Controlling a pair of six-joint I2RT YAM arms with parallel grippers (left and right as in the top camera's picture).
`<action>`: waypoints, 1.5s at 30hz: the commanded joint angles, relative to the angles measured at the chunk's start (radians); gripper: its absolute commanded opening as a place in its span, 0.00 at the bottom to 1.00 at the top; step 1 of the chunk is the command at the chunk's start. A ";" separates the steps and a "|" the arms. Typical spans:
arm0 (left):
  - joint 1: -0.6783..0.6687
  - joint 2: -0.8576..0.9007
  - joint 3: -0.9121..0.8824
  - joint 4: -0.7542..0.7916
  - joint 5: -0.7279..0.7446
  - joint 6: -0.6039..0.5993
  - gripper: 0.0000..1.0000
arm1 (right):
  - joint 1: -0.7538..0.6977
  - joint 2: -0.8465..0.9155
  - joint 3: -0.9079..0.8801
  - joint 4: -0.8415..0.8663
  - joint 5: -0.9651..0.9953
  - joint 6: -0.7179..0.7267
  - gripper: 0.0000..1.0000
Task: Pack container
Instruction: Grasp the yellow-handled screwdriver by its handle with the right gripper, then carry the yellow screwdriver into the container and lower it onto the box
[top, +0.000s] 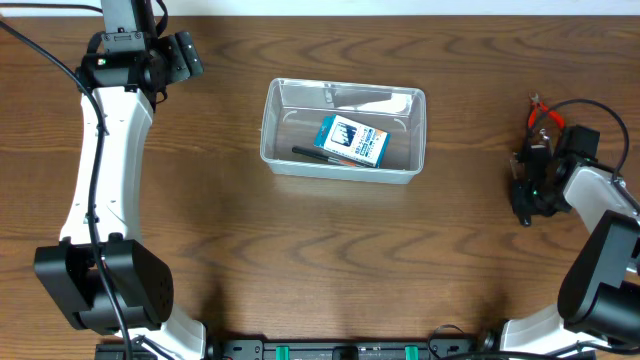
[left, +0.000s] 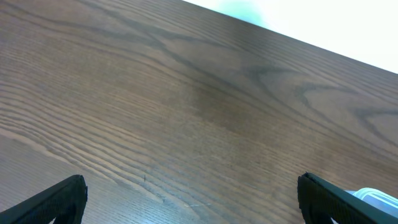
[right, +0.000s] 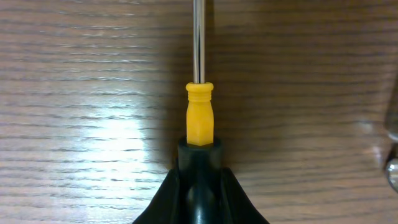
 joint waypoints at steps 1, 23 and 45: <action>0.002 0.014 0.005 0.000 -0.016 0.013 0.98 | -0.016 0.019 0.075 -0.013 0.029 0.029 0.01; 0.002 0.014 0.005 0.000 -0.016 0.013 0.98 | 0.314 0.019 0.628 -0.111 -0.008 -0.094 0.01; 0.002 0.014 0.005 0.000 -0.016 0.013 0.98 | 0.716 0.037 0.614 -0.174 -0.216 -0.402 0.01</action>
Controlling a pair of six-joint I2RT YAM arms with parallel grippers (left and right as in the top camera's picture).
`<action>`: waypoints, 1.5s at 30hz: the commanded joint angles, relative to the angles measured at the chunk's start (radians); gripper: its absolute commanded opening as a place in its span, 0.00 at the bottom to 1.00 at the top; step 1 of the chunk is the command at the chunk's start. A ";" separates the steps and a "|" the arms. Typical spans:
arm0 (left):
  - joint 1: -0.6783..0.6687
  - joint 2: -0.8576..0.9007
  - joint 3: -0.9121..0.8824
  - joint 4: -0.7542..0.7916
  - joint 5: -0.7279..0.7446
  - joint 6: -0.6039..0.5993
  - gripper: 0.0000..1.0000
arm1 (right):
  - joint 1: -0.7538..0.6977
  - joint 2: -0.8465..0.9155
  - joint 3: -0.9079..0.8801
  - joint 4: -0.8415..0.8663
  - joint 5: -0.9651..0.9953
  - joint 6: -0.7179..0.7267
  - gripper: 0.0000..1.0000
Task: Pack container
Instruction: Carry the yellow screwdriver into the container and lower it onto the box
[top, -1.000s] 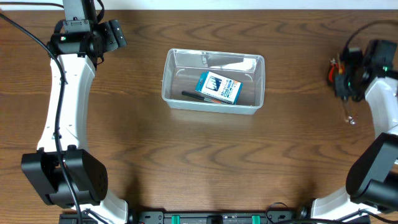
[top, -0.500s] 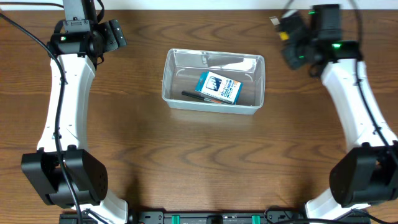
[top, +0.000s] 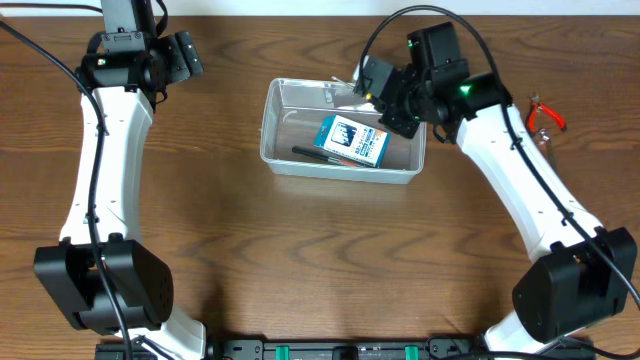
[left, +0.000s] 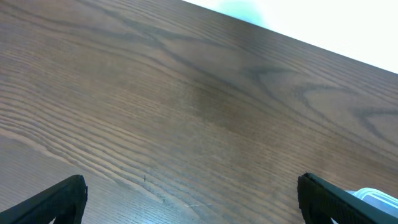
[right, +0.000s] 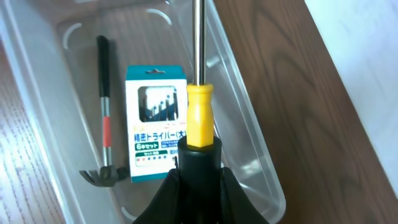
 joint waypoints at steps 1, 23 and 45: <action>0.002 0.014 0.005 0.000 -0.016 0.013 0.98 | 0.004 0.026 -0.017 0.000 -0.022 -0.042 0.01; 0.002 0.014 0.005 0.000 -0.016 0.013 0.98 | 0.006 0.288 -0.022 0.068 -0.078 0.026 0.47; 0.002 0.014 0.005 0.000 -0.016 0.013 0.98 | -0.198 0.089 0.407 -0.180 0.457 0.342 0.80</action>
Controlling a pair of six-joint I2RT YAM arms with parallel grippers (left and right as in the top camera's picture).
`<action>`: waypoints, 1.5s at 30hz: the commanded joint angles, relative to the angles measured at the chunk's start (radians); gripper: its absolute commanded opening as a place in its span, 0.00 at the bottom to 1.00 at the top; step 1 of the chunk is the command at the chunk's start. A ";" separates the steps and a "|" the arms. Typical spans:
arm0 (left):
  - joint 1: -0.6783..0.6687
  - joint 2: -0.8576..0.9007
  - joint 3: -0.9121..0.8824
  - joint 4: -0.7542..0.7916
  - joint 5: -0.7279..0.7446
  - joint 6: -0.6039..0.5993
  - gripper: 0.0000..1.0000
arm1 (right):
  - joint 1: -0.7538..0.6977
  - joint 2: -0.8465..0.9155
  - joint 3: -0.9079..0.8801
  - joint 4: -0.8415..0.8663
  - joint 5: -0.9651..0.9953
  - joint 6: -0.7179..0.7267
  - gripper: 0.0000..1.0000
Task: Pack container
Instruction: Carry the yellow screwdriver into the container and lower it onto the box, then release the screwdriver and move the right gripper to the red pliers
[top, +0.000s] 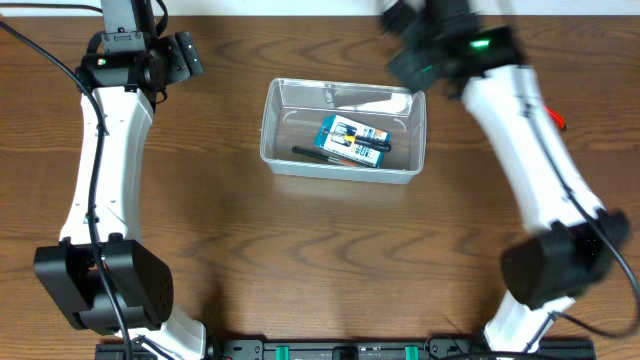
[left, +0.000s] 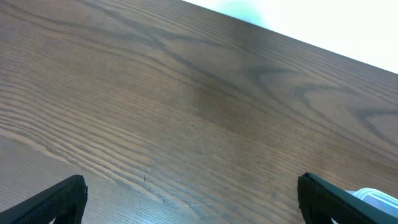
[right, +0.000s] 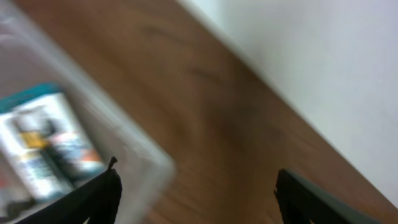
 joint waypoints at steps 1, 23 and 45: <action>0.002 0.014 0.005 0.000 -0.016 0.013 0.98 | -0.127 -0.031 0.014 -0.031 0.135 0.092 0.79; 0.002 0.014 0.005 0.000 -0.016 0.013 0.98 | -0.513 0.251 -0.045 -0.106 -0.027 0.270 0.64; 0.002 0.014 0.005 0.000 -0.016 0.013 0.98 | -0.528 0.503 -0.045 -0.051 -0.032 0.270 0.63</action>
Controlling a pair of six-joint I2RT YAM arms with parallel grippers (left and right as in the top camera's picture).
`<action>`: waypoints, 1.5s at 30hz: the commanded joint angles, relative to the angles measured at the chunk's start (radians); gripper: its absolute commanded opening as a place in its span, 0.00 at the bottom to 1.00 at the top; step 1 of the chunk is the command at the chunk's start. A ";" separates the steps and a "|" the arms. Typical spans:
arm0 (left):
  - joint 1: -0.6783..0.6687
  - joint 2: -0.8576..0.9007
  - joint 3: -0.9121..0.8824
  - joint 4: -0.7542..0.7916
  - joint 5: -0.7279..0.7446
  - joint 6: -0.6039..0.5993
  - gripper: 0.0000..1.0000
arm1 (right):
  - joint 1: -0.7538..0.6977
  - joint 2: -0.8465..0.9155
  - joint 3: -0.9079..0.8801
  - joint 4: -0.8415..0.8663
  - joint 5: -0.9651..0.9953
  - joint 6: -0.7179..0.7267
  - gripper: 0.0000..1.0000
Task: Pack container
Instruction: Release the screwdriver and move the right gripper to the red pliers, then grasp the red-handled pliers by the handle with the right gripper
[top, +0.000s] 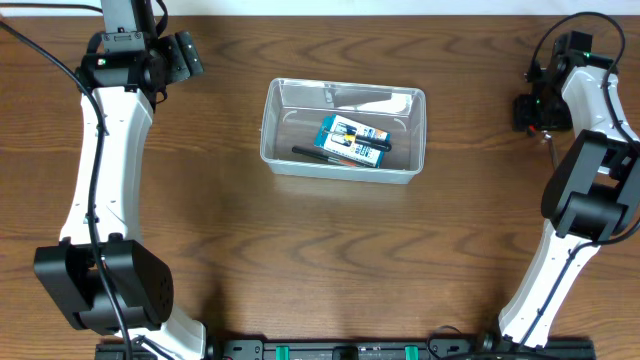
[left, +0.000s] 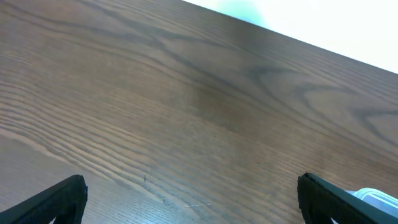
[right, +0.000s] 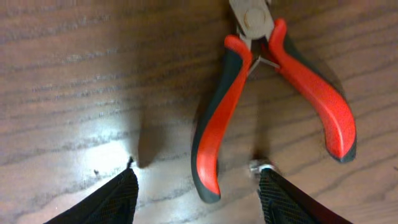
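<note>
The clear plastic container (top: 267, 130) sits mid-table and holds a blue screwdriver-set box (top: 345, 145), a yellow-handled screwdriver (top: 366, 134) lying across that box, and a small black hammer (top: 310, 153). Red-handled pliers (right: 214, 124) lie on the wood at the far right. My right gripper (right: 202, 199) hangs open just over them, its fingers either side of the left handle's end; overhead it shows at the table's right edge (top: 533, 108). My left gripper (left: 193, 202) is open over bare wood at the far left (top: 185, 55).
A small silver metal piece (right: 260, 167) lies beside the pliers, close to my right finger. The table's back edge (left: 280, 31) runs just beyond the left gripper. A corner of the container (left: 373, 198) shows behind the left gripper's right finger.
My right gripper was open and blurred behind the container's back right corner. Now it is at the table's far right, open over the red pliers. The left arm is unchanged.
My right gripper was shut on the yellow-handled screwdriver at the table's right side. Then it held the screwdriver over the container. Later the screwdriver lay on the blue box and the gripper was open behind the container. Now it is over the pliers.
</note>
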 joint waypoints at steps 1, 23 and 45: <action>0.002 0.014 0.005 0.000 -0.016 0.013 0.98 | -0.011 0.035 -0.005 0.016 -0.011 -0.010 0.62; 0.002 0.014 0.005 0.000 -0.016 0.013 0.98 | -0.011 0.046 -0.005 0.102 -0.011 0.006 0.46; 0.002 0.014 0.005 0.000 -0.016 0.013 0.98 | -0.018 0.109 -0.006 0.065 -0.006 0.094 0.21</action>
